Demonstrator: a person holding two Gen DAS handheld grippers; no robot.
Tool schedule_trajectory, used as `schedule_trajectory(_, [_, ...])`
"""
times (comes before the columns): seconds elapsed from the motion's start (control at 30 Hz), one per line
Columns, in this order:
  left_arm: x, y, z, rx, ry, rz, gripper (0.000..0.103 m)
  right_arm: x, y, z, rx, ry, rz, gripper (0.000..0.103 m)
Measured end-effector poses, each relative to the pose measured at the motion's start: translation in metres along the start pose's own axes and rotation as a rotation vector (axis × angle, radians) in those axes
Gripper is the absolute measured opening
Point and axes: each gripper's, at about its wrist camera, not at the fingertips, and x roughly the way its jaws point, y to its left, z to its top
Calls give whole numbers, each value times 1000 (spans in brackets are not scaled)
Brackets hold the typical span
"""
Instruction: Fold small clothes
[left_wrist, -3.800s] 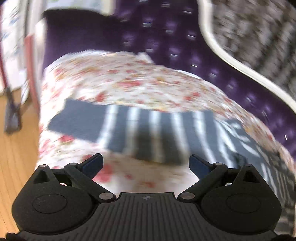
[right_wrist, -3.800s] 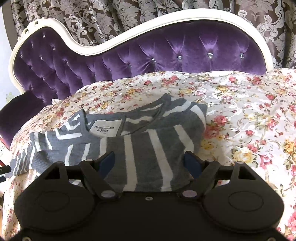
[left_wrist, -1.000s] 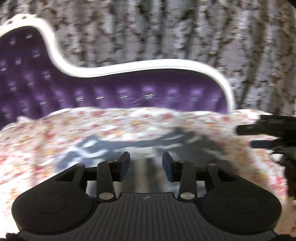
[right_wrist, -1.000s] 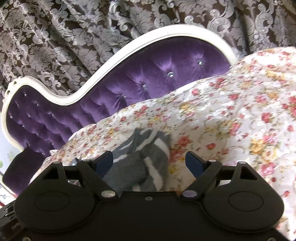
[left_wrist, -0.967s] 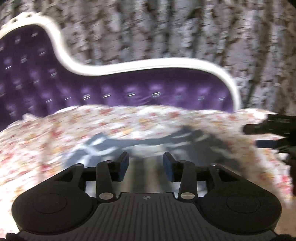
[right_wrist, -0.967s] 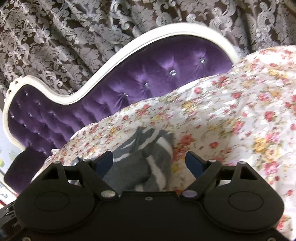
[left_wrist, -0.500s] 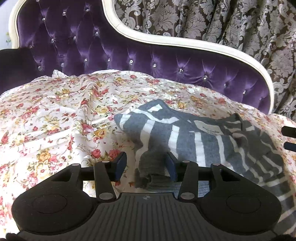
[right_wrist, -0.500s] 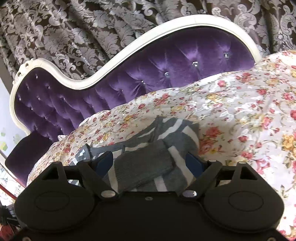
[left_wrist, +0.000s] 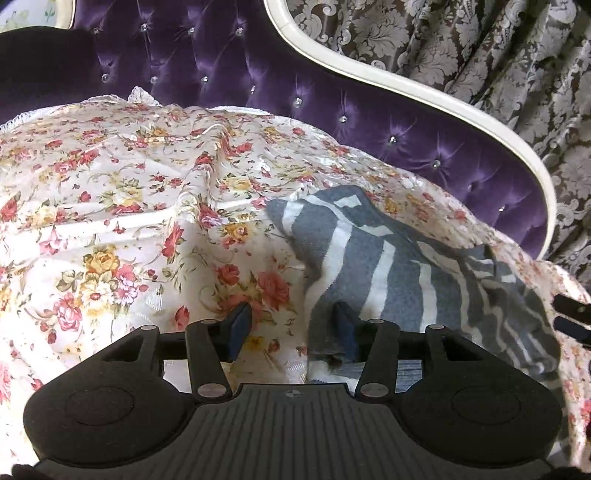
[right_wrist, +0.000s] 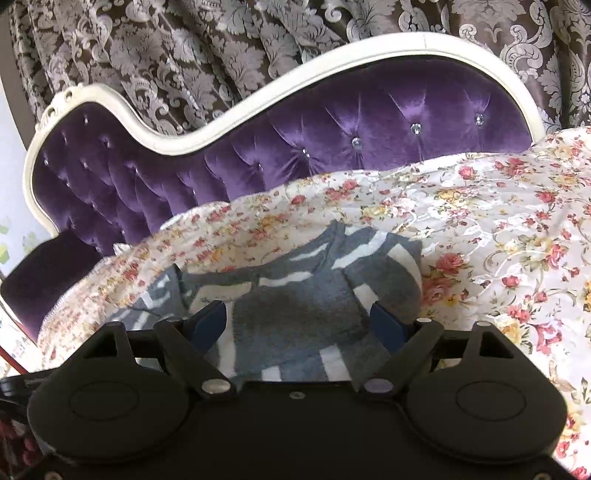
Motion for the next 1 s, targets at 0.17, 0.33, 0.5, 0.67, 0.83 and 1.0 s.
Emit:
schedule_trajectory(0.17, [2,4,5,-5,24,-22,49,13,-3,-2,31,5,-9,68])
schedule_trajectory(0.33, [3,5,6,-8,33,-31,49,26,-3,-10,28,16,-69,68])
schedule_trajectory(0.5, [4,3,7,-1,39,-28,50,30,-1,-11,13,1,-92,47])
schedule_trajectory(0.67, [4,4,8,-4,41,-31,50,7,4,-3,34,-44,-45,12])
schedule_trajectory(0.83, [5,4,8,-1,41,-29,50,-35,19,-1,-77,-47,-89,12])
schedule_trajectory(1.0, [5,4,8,0,41,-29,50,-22,8,-7,-87,140,-152,12])
